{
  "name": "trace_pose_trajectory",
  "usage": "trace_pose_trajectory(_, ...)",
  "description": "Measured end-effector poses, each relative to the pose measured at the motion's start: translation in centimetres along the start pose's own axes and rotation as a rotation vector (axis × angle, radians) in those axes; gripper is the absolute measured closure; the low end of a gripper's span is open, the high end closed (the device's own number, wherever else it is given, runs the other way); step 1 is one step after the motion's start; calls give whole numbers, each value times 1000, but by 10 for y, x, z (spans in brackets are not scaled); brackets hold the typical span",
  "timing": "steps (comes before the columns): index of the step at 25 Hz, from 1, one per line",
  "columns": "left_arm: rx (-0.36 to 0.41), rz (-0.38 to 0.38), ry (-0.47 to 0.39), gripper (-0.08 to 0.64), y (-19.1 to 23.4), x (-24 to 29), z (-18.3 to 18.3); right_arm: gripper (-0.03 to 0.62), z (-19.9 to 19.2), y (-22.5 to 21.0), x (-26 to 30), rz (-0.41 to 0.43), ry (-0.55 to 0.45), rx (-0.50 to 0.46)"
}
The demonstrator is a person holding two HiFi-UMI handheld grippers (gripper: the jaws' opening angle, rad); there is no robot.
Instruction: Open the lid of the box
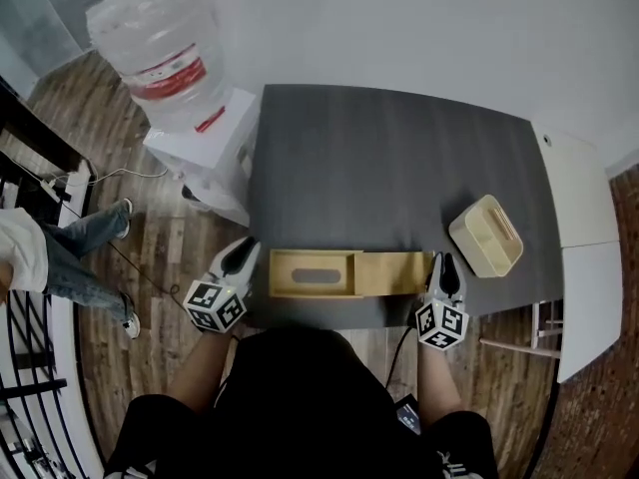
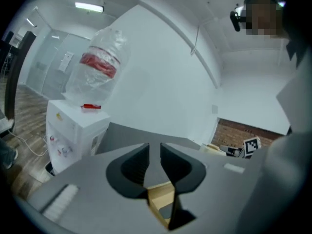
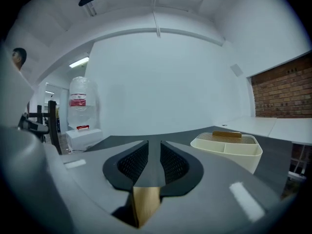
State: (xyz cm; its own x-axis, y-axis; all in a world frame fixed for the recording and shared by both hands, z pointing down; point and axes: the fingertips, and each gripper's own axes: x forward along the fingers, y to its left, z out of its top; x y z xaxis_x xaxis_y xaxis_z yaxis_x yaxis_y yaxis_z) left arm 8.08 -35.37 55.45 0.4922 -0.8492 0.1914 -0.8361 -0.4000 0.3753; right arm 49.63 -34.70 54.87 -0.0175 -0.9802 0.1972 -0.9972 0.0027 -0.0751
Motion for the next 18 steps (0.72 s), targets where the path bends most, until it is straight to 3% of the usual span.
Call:
trace_pose_trajectory(5, 83, -72, -81, 491, -12, -24, 25, 542, 12, 20, -19, 13, -53, 10)
trace_pose_trajectory(11, 100, -92, -121, 517, 1, -59, 34, 566, 20, 56, -48, 36, -85, 8)
trace_pose_trajectory(18, 100, -156, -158, 555, -13, -88, 38, 581, 30, 84, -100, 40, -104, -5)
